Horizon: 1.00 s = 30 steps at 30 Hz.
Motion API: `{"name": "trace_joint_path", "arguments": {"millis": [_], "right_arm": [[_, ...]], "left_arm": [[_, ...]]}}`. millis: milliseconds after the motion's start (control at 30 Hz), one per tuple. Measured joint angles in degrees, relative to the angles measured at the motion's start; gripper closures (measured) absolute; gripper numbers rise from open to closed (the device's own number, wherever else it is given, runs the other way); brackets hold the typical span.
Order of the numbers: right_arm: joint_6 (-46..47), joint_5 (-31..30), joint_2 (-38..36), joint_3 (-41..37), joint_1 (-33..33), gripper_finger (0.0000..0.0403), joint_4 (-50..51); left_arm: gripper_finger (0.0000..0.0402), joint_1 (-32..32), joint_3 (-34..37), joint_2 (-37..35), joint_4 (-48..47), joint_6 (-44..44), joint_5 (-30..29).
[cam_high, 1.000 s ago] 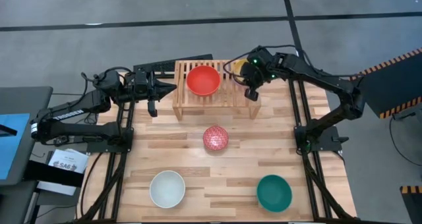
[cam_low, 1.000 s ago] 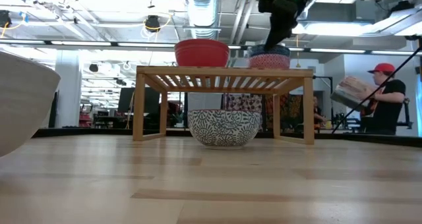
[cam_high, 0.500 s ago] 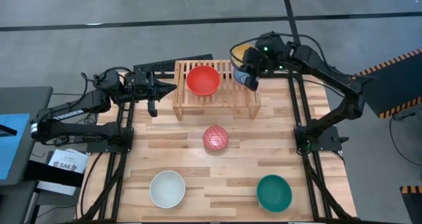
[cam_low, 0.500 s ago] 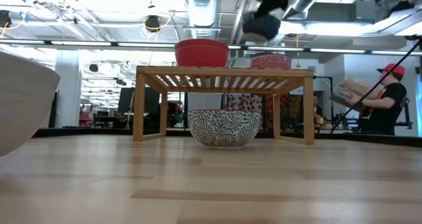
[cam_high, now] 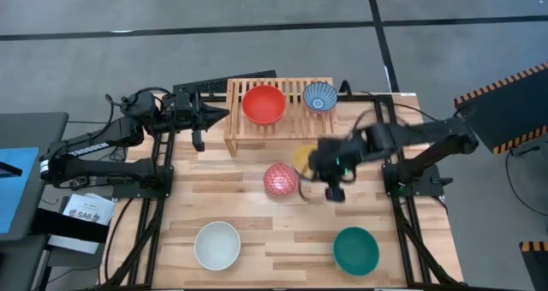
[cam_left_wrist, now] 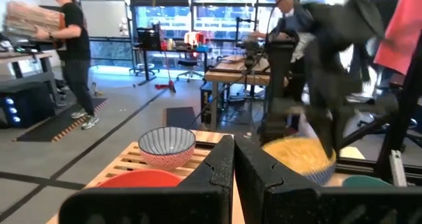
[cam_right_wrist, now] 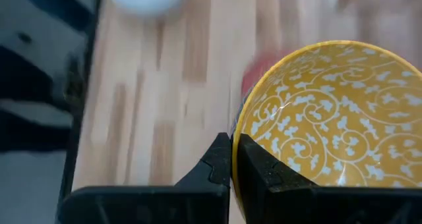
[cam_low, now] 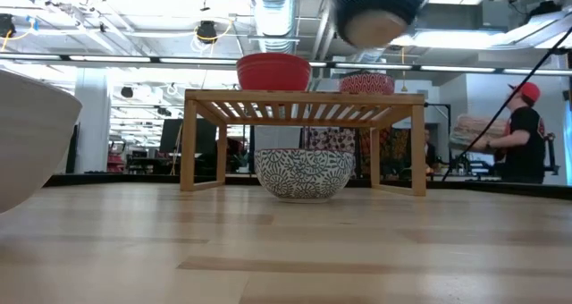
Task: Place and stack bowls onto a shelf
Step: Remove the small yellow bowl from the stacked small bowls on the shelf
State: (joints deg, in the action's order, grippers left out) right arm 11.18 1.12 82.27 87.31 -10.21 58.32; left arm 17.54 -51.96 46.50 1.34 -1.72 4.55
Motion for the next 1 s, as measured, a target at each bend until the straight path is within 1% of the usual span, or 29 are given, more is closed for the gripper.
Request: {"name": "trace_joint_path", "arguments": {"millis": [100,200,300,367,467,567,667,800,900,1000], "right_arm": [[7.1,-2.8,-1.8,-9.7,-4.1,0.0372,-0.7],[13.3,-6.5,-2.5,-18.3,-5.8,0.0372,-0.7],[17.2,-8.3,-2.3,-23.7,-5.9,0.0372,-3.3],[18.8,-10.8,-2.4,-26.6,-5.9,0.0372,-7.2],[20.9,-14.5,-2.3,-29.8,-5.6,0.0372,-14.4],[21.9,-17.0,-2.2,-31.4,-5.3,0.0372,-16.1],[22.4,-17.6,-0.3,-32.8,-5.0,0.0372,-16.4],[24.4,-18.0,0.5,-35.6,-5.0,0.0372,-21.1],[25.7,-18.2,0.5,-37.4,-5.2,0.0372,-21.4],[26.6,-18.4,0.8,-38.5,-5.1,0.0372,-24.1]], "left_arm": [[0.0401,0.0,0.0,0.0,0.7,0.0,-0.8],[0.0401,0.0,0.0,0.0,2.5,0.0,-0.9],[0.0401,0.0,0.0,0.0,3.7,0.0,-0.9],[0.0401,0.0,0.0,0.0,3.8,0.0,-0.9],[0.0401,0.0,0.0,0.0,3.7,0.0,-0.9],[0.0401,0.0,0.0,0.0,3.7,0.0,-0.9],[0.0401,0.0,0.0,0.0,3.7,-0.3,-0.9],[0.0401,0.0,0.0,0.0,3.7,-0.3,-0.9],[0.0401,0.0,0.0,0.0,3.7,-0.4,-0.9],[0.0401,0.0,0.0,0.0,3.7,-0.4,-0.9]]}}
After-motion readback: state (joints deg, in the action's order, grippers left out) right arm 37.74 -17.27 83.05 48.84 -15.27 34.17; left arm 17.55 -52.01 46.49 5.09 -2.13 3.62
